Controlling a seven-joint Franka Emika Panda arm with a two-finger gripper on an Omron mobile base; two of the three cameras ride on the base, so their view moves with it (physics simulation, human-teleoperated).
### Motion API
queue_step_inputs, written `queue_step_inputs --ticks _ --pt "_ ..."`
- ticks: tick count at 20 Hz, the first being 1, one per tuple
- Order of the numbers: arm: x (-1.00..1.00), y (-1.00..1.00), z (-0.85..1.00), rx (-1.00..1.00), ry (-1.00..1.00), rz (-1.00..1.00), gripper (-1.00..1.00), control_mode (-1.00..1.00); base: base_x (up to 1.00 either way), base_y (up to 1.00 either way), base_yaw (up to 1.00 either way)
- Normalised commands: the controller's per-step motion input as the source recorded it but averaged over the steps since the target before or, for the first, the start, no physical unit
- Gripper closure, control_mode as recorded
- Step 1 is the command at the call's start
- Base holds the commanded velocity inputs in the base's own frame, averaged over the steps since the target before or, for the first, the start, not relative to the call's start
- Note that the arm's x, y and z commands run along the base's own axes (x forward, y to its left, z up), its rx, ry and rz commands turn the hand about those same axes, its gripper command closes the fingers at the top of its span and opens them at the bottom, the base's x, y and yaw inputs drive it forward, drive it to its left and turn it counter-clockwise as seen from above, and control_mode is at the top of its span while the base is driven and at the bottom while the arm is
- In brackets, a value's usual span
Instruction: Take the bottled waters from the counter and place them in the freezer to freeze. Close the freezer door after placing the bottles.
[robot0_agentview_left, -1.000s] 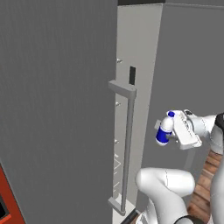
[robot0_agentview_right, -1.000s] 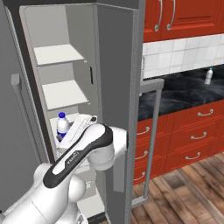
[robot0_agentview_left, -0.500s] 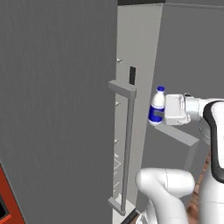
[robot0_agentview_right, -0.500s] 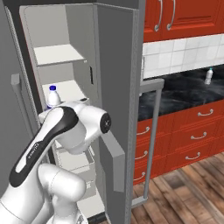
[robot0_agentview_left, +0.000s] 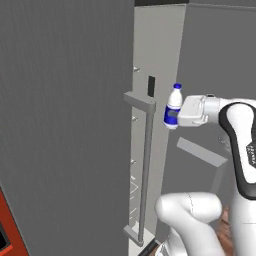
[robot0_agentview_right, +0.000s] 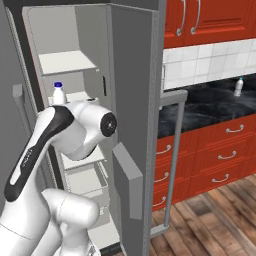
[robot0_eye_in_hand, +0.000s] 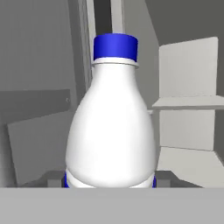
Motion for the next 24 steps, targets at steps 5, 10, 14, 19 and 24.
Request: queue_step_inputs --ticks 5,10,14,19,24 --pt "0.7 -0.05 0.66 -0.01 0.03 0.0 1.0 -1.0 0.0 0.0 0.0" --pt "0.87 -0.1 0.44 -0.05 0.11 0.03 1.0 -1.0 0.0 0.0 0.0" --pt "0.58 0.01 0.36 -0.15 0.01 0.0 1.0 -1.0 0.0 0.0 0.0" --pt "0.41 0.05 0.03 -0.05 0.0 0.0 1.0 -1.0 0.0 0.0 0.0" --pt "0.19 0.45 0.0 -0.01 -0.01 -0.04 1.0 -1.0 0.0 0.0 0.0"
